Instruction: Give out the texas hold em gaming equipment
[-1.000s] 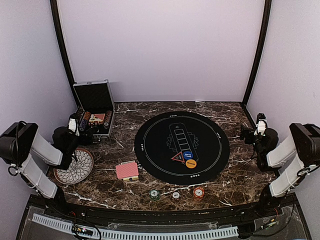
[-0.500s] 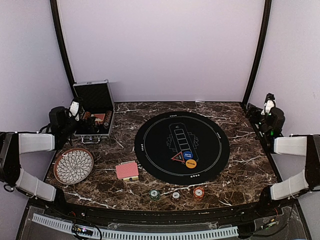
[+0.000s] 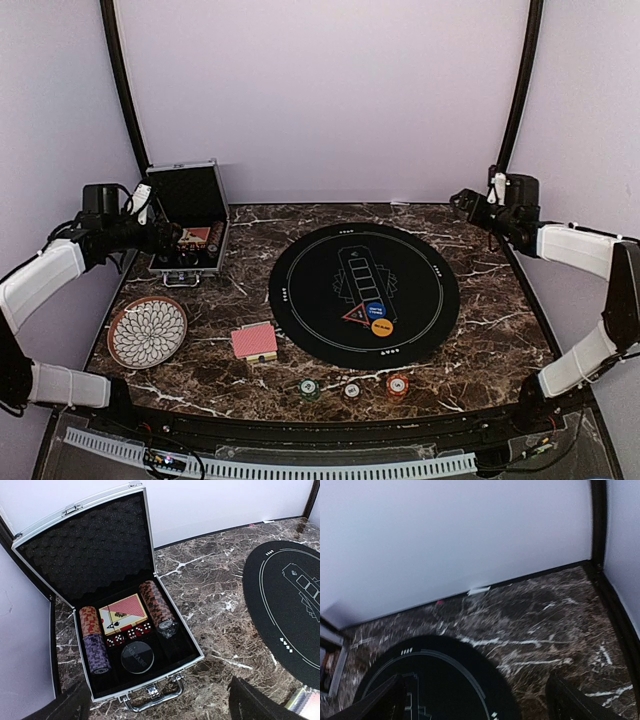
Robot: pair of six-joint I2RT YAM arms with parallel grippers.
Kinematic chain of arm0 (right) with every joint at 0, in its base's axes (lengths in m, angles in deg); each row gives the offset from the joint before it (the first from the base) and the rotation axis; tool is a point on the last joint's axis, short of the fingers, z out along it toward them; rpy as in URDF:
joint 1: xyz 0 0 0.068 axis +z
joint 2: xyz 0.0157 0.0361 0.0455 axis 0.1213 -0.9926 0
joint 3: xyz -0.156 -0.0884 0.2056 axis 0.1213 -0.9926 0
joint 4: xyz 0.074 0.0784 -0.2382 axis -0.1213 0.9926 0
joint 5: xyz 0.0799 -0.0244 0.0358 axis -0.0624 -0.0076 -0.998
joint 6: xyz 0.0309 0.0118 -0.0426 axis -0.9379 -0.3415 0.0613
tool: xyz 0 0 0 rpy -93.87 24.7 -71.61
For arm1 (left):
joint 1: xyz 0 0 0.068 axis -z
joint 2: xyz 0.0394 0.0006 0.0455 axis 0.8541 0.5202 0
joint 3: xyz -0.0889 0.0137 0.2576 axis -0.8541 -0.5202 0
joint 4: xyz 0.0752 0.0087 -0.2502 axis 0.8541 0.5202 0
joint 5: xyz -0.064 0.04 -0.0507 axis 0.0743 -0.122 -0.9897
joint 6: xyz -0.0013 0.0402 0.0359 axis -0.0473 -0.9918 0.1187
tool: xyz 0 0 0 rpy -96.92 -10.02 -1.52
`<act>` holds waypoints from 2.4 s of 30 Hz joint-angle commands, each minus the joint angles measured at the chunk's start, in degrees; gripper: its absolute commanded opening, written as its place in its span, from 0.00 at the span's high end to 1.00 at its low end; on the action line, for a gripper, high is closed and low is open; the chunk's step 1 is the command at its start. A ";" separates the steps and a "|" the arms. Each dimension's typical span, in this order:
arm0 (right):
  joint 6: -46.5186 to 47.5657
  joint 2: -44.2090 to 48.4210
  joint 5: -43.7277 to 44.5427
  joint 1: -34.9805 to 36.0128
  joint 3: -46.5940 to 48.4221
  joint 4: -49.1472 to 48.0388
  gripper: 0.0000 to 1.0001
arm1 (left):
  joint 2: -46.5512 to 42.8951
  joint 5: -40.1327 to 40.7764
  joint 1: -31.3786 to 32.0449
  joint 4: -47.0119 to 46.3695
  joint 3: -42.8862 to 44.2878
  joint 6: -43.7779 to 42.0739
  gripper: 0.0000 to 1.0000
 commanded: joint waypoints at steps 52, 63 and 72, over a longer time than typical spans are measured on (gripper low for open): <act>12.56 -22.06 8.25 49.73 7.49 23.17 0.73 | -0.29 -4.18 -0.34 32.96 18.04 -2.46 0.01; 12.55 -22.53 6.89 48.72 13.38 26.12 0.62 | -0.61 -3.88 -0.34 32.93 18.34 -2.54 0.01; 10.79 -20.00 6.82 45.07 15.04 29.41 0.38 | -1.03 -3.85 -0.34 33.03 18.47 -2.94 0.01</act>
